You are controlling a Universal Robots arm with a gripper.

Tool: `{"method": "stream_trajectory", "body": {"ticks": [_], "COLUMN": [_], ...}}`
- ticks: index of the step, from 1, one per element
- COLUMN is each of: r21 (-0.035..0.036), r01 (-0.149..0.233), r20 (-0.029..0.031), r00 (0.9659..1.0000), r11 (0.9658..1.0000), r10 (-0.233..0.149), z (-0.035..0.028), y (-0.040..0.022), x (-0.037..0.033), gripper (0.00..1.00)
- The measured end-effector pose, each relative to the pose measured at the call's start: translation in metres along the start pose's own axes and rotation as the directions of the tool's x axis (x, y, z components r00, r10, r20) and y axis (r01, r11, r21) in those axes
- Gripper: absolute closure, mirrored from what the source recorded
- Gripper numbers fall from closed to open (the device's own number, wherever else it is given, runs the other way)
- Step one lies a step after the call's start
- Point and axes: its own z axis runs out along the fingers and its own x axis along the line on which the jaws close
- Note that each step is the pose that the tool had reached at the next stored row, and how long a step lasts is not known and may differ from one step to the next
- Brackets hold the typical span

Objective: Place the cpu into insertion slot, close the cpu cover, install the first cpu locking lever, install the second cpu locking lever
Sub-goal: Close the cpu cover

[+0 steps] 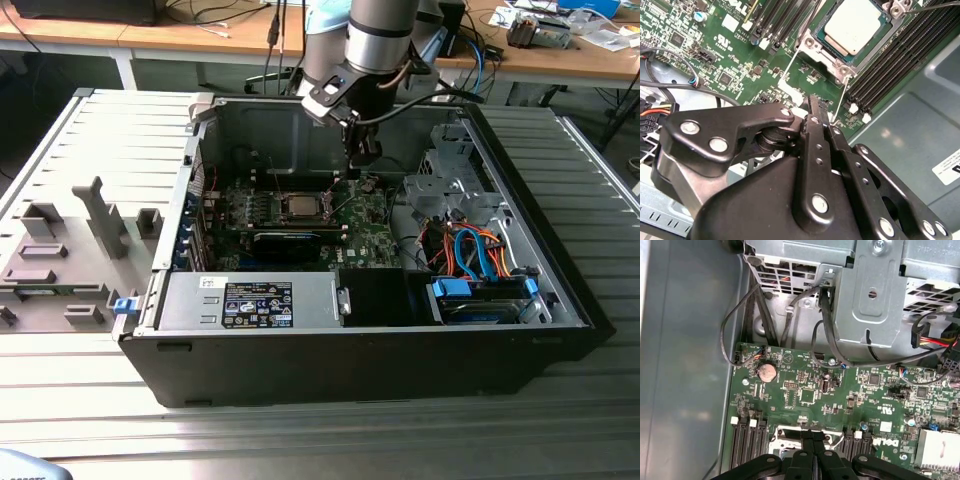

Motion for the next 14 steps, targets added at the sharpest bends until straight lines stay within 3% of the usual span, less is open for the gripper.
{"method": "stream_trajectory", "body": {"ticks": [14], "r21": [0.0000], "r01": [0.000], "r20": [-0.0001], "r00": [1.0000], "r11": [1.0000], "r10": [0.000], "z": [0.0006], "y": [0.0068], "x": [-0.0009], "gripper": [0.89]}}
